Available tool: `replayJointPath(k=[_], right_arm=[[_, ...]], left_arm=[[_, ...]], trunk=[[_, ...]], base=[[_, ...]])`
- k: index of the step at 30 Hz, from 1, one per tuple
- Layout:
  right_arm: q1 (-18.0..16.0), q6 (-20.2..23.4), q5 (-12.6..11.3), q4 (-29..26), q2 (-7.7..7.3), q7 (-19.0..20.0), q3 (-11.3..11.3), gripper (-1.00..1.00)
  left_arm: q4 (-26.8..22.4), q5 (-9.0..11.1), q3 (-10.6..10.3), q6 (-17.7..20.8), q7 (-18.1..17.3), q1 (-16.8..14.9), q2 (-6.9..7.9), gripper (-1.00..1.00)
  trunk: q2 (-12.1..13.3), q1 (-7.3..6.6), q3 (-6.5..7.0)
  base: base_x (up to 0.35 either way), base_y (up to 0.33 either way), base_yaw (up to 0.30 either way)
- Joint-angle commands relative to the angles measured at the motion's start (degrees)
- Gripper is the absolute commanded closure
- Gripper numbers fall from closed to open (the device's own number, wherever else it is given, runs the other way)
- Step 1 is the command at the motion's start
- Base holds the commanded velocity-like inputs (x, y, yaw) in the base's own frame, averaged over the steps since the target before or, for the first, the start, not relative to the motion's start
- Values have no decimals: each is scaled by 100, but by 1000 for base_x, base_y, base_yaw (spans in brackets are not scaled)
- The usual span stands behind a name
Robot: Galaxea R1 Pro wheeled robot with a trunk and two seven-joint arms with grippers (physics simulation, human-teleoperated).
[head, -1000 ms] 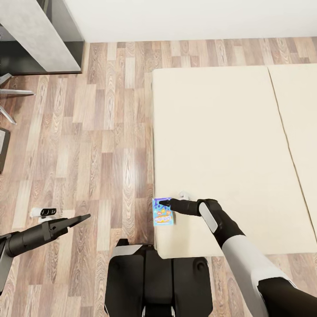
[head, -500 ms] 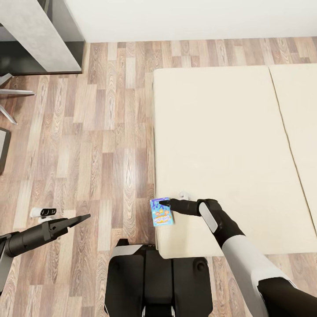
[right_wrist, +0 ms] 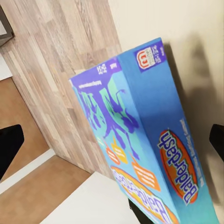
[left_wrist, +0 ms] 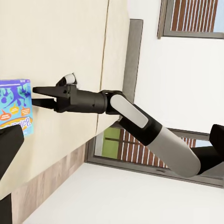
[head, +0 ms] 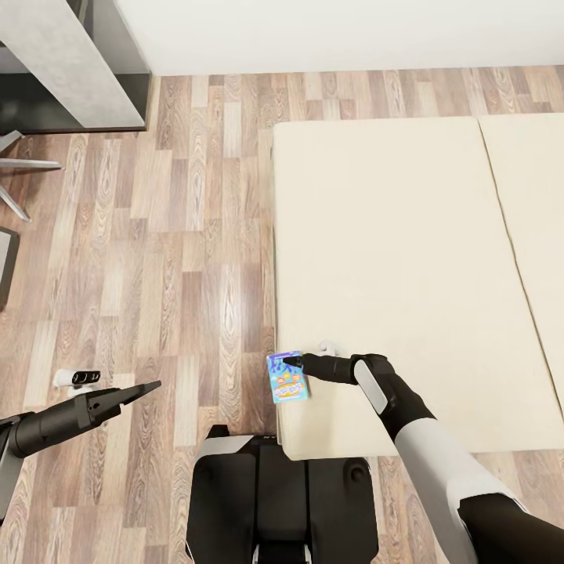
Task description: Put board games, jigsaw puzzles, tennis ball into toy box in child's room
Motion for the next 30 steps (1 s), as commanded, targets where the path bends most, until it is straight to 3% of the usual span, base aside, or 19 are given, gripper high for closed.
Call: replayJointPath(k=[1, 11, 17, 30], right_arm=[[-2, 25, -5, -4, 0, 5, 0, -100], [-10, 52, 6, 4, 59, 24, -26, -100], [-10, 52, -32, 5, -3, 30, 0, -100], [-10, 52, -40, 5, -12, 26, 9, -100]], left_arm=[[-1, -6, 0, 61, -24, -1, 1, -100], [2, -6, 23, 61, -24, 0, -13, -100], [7, -6, 26, 61, -24, 0, 61, -100], [8, -9, 27, 61, -24, 0, 71, -100]], trunk=[[-9, 3, -6], [-9, 3, -6], [-9, 3, -6], [-9, 3, -6]], base=[[0, 0, 0], [0, 0, 0], [0, 0, 0], [0, 22, 0]])
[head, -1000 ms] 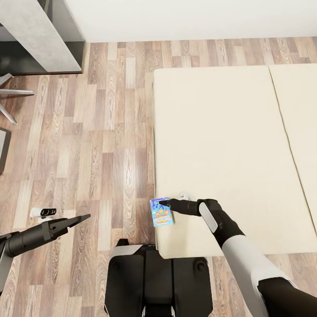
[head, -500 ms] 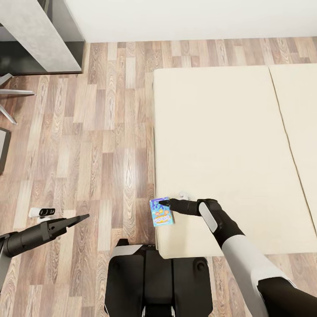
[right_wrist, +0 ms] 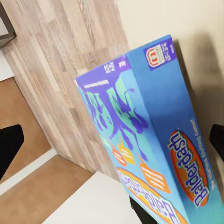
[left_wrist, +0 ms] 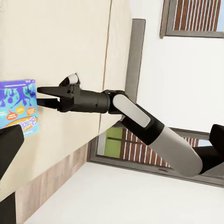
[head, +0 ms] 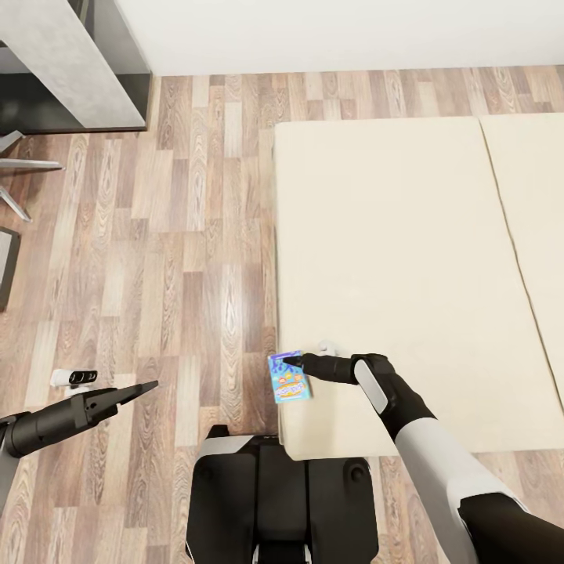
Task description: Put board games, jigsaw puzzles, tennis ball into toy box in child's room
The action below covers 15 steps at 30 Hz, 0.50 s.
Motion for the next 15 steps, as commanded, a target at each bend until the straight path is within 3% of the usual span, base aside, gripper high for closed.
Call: replayJointPath(k=[1, 15], right_arm=[[-2, 26, -5, -3, 1, 6, -1, -100], [-2, 26, -5, -3, -3, 7, 6, -100]], left_arm=[[0, -5, 0, 61, -24, -1, -1, -100], [0, -1, 0, 61, -24, -1, 2, -100]], trunk=[[-9, 3, -6], [-9, 3, -6]], base=[[0, 76, 0], [0, 11, 0]])
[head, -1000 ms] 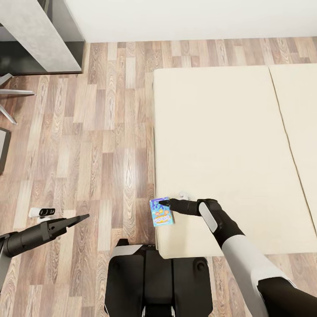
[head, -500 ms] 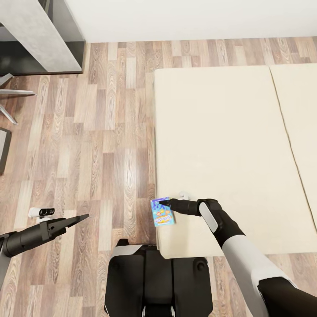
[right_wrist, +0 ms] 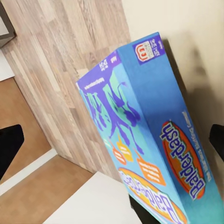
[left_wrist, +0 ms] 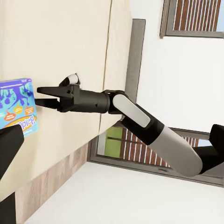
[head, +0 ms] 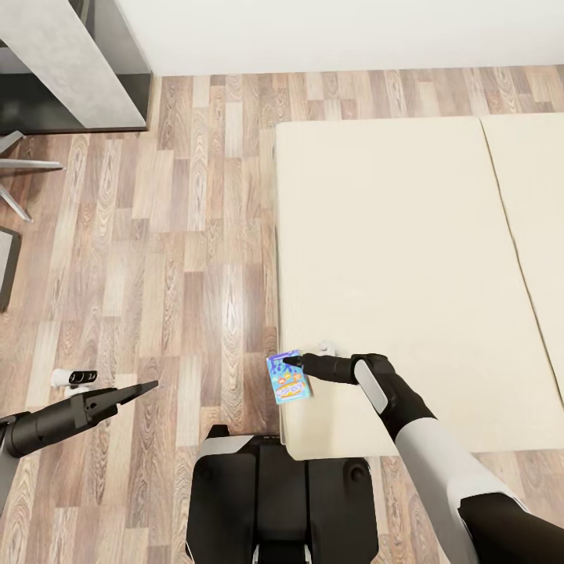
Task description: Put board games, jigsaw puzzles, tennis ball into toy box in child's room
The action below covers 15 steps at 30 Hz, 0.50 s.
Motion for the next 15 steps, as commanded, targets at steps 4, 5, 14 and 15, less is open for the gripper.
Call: replayJointPath(k=[4, 5, 14, 15], right_arm=[[-2, 25, -5, -4, 0, 7, -3, -100], [-2, 25, -5, -5, 0, 7, -2, -100], [-2, 25, -11, -10, -3, 7, -6, -100], [-2, 25, -12, -13, -4, 9, -7, -100]], left_arm=[[-1, -5, 0, 61, -24, -1, 1, -100], [-1, -5, 0, 61, -24, -1, 1, -100], [-1, -5, 0, 61, -24, -1, 1, -100], [-1, -5, 0, 61, -24, -1, 1, -100]], trunk=[[-9, 3, -6], [-9, 3, -6], [-9, 3, -6], [-9, 3, -6]], base=[[0, 0, 0], [0, 0, 0], [0, 0, 0], [0, 0, 0]])
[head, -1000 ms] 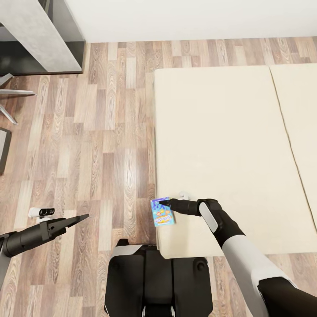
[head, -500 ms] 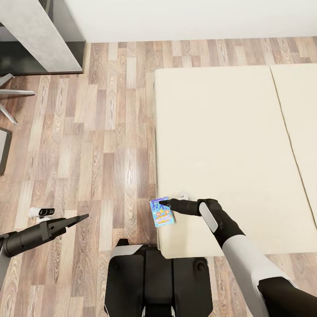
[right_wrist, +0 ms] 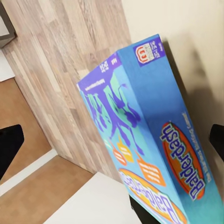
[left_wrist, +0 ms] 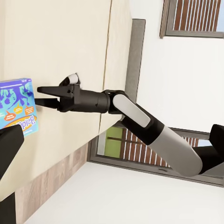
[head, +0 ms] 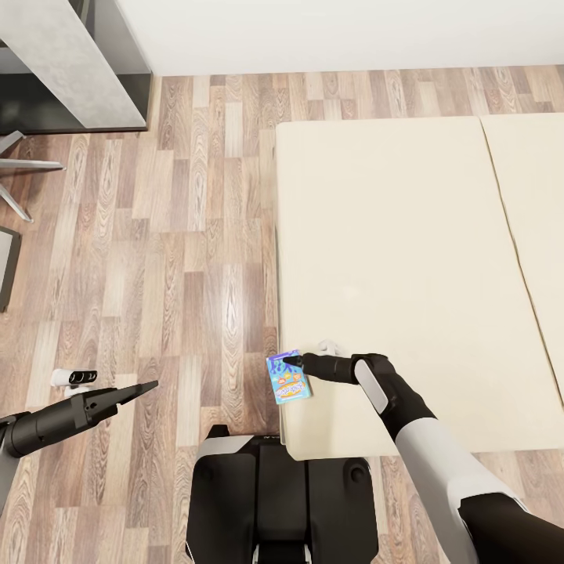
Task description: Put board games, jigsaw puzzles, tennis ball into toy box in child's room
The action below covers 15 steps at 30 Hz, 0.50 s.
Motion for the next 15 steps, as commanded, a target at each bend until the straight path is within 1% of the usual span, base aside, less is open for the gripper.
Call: replayJointPath(k=[1, 8, 12, 13, 15], right_arm=[[-1, 25, -6, -10, 0, 9, 0, -100], [0, 29, 3, -135, -9, 28, -5, -100], [44, 135, -16, -546, -15, 35, -5, -100], [128, 284, -25, -800, -17, 37, -14, -100], [254, 459, -29, -1087, -19, 37, -29, -100]], left_arm=[[-1, -5, 0, 61, -24, -1, 1, -100], [-1, -12, 0, 61, -24, -1, 1, -100], [-1, -14, 4, 61, -24, -1, 7, -100], [-1, -14, 6, 61, -24, -1, 8, -100], [-1, -14, 8, 61, -24, -1, 9, -100]], trunk=[[-9, 3, -6], [-9, 3, -6], [-9, 3, -6], [-9, 3, -6], [-9, 3, -6]], base=[[0, 0, 0], [0, 0, 0], [0, 0, 0], [0, 0, 0], [0, 0, 0]])
